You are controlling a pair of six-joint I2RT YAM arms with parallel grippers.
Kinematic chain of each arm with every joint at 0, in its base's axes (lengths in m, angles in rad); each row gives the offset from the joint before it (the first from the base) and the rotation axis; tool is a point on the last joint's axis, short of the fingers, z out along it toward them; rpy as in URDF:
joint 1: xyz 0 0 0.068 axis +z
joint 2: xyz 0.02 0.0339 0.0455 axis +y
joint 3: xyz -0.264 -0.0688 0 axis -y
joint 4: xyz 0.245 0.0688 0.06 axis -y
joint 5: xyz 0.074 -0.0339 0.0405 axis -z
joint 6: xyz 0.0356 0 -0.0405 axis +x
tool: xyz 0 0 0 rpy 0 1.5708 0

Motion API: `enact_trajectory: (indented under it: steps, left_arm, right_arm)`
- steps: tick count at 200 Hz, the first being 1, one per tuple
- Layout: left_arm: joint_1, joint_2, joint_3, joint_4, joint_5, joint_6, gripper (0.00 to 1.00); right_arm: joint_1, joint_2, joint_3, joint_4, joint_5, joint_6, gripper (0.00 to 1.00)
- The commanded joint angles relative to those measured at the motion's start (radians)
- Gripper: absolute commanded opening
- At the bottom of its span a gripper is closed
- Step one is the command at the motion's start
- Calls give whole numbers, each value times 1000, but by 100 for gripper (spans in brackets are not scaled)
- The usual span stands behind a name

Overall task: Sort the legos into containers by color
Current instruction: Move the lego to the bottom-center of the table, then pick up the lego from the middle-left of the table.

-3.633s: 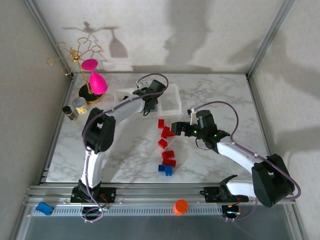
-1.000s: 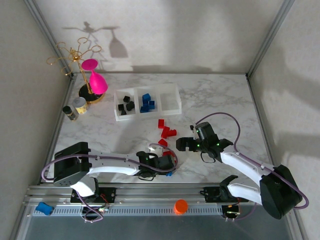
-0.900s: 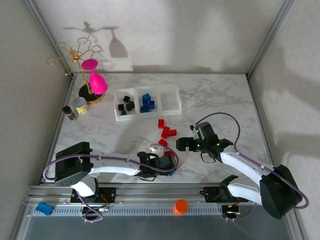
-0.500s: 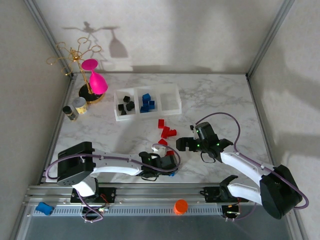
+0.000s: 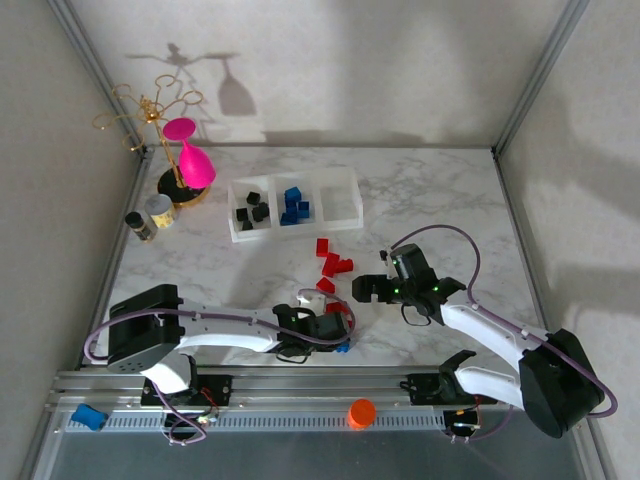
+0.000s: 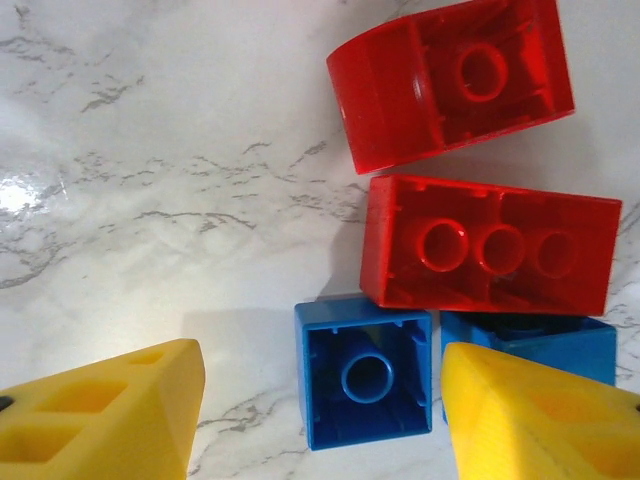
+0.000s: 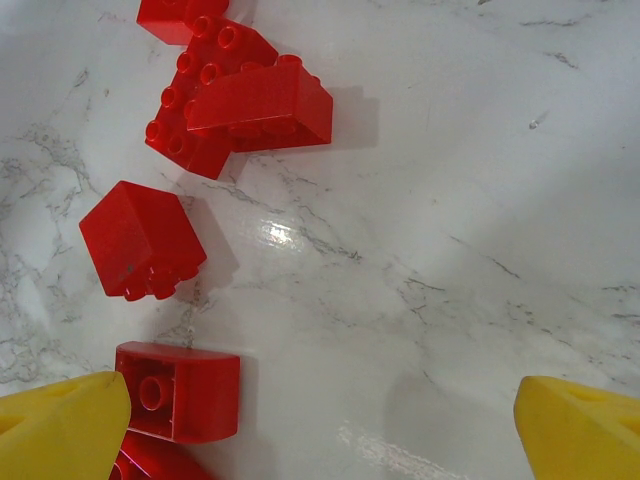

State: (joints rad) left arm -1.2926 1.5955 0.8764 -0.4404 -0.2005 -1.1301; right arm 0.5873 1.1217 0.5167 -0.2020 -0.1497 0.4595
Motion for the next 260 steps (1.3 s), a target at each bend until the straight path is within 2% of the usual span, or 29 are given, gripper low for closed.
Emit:
enact_trajectory:
  steps: [1,63,121,156,176,228,260]
  left_arm:
    - [1,24,7,12,3,-13,63]
    - [7,82,3,91,34,6,58]
    - [15,89,-15,59,12,-12,44]
    - [15,88,-11,6,-15,-20,41]
    - [16,78,-20,3,-20,-22,33]
    - [26,34,20,-68,-54,-11,32]
    - [59,-62,76,-172,-118,5,32]
  right_arm:
    - [7,2,-7,10,7,-8,99]
    - [6,1,-6,10,8,-8,99]
    - [6,7,-3,18,6,-10,99]
    - [6,18,7,24,-2,-11,99]
    - [7,18,8,24,-1,-10,99]
    - [6,7,24,28,-11,-8,99]
    - [2,23,56,51,-37,-6,99]
